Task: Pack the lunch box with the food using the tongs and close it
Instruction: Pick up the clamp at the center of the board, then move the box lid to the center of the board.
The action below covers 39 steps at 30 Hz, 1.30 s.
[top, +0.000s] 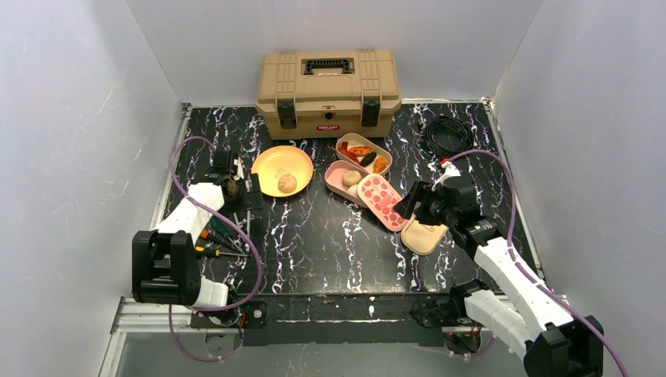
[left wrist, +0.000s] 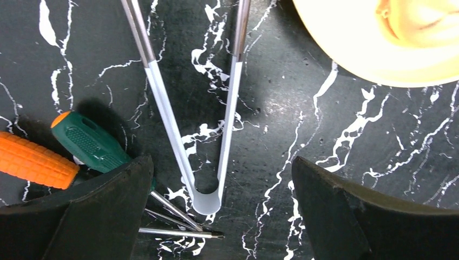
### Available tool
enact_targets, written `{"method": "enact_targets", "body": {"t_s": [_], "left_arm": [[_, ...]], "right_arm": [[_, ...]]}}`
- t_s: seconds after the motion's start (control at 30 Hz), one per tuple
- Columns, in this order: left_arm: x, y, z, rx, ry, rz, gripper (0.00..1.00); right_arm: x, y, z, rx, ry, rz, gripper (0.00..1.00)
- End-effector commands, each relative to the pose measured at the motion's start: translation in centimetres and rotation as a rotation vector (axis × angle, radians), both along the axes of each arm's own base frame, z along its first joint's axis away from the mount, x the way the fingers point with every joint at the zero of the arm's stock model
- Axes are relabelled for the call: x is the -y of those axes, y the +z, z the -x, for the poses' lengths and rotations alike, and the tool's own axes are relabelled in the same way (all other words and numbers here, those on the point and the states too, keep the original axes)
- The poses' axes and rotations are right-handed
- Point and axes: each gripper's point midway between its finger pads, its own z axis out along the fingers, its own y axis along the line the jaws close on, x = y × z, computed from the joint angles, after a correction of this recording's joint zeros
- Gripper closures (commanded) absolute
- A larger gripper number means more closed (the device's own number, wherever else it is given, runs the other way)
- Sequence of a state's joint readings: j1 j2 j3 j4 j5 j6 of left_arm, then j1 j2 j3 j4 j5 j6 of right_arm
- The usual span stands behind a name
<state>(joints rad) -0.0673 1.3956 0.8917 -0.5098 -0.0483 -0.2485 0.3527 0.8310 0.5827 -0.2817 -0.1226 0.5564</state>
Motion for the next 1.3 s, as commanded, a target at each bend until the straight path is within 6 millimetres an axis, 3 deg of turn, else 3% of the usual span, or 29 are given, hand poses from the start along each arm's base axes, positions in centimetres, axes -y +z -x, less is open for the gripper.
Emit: {"method": "enact_targets", "body": {"t_s": [0.0, 0.2, 0.47, 0.63, 0.9, 1.03, 1.27], "left_arm": [[-1.5, 0.6, -0.5, 0.009, 0.02, -0.08, 0.02], [-0.8, -0.7, -0.8, -0.055, 0.0, -0.036, 0.02], [-0.6, -2.6, -0.6, -0.152, -0.024, -0.011, 0.02], [-0.8, -3.1, -0.5, -0.186, -0.033, -0.019, 0.16], [-0.8, -3.8, -0.2, -0.232, -0.042, -0.018, 0.26], [-0.6, -3.5, -0.4, -0.205, -0.039, -0.008, 0.35], [-0.4, -3.5, -0.4, -0.2, -0.046, -0.001, 0.53]], "right_arm": [[-0.5, -0.9, -1.3, 0.017, 0.041, 0.032, 0.22], [-1.3, -1.7, -2.3, 0.029, 0.055, 0.225, 0.17], [-4.3, -3.7, -1.8, 0.09, 0.111, 0.522, 0.14], [-4.2, -4.4, -2.4, 0.127, 0.074, 0.722, 0.12], [-4.3, -6.4, -2.6, 0.156, 0.061, 0.919, 0.14], [-4.1, -7.7, -2.8, 0.156, 0.065, 0.994, 0.2], [-3.7, -7.6, -3.4, 0.163, -0.006, 1.084, 0.35]]}}
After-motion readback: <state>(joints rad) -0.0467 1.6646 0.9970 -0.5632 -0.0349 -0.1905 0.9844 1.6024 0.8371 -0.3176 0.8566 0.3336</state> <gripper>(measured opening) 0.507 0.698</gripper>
